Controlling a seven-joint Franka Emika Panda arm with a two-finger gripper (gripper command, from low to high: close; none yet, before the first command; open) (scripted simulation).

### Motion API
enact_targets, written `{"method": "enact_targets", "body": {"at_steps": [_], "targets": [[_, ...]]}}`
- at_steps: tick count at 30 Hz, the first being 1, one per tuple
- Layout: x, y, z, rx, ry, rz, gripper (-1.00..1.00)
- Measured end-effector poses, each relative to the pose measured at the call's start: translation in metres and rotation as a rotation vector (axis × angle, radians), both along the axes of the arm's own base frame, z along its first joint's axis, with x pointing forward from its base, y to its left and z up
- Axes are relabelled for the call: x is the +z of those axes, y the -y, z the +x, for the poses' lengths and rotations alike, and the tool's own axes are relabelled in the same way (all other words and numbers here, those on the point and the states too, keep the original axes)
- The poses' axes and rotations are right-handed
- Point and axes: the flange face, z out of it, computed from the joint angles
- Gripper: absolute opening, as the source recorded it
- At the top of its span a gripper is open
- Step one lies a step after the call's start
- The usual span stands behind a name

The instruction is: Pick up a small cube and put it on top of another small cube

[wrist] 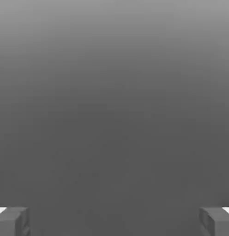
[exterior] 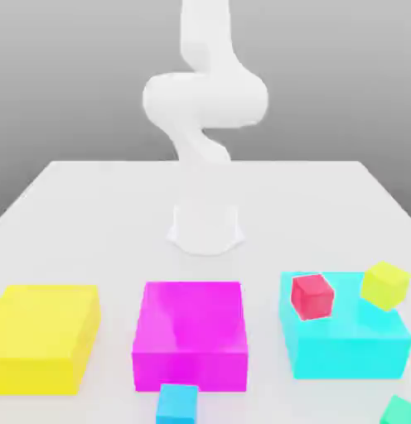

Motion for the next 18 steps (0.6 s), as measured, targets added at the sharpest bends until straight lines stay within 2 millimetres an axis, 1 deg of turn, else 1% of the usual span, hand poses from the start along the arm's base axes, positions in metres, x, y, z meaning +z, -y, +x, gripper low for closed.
{"method": "enact_targets", "body": {"at_steps": [4, 9, 14, 18], "targets": [[-0.045, -0.026, 0.049, 0.092, -0.094, -0.043, 0.0], [-0.109, -0.063, 0.098, 0.208, -0.204, -0.095, 0.0], [-0.182, -0.104, 0.134, 0.329, -0.313, -0.146, 0.0], [-0.246, -0.142, 0.151, 0.434, -0.397, -0.189, 0.0]]}}
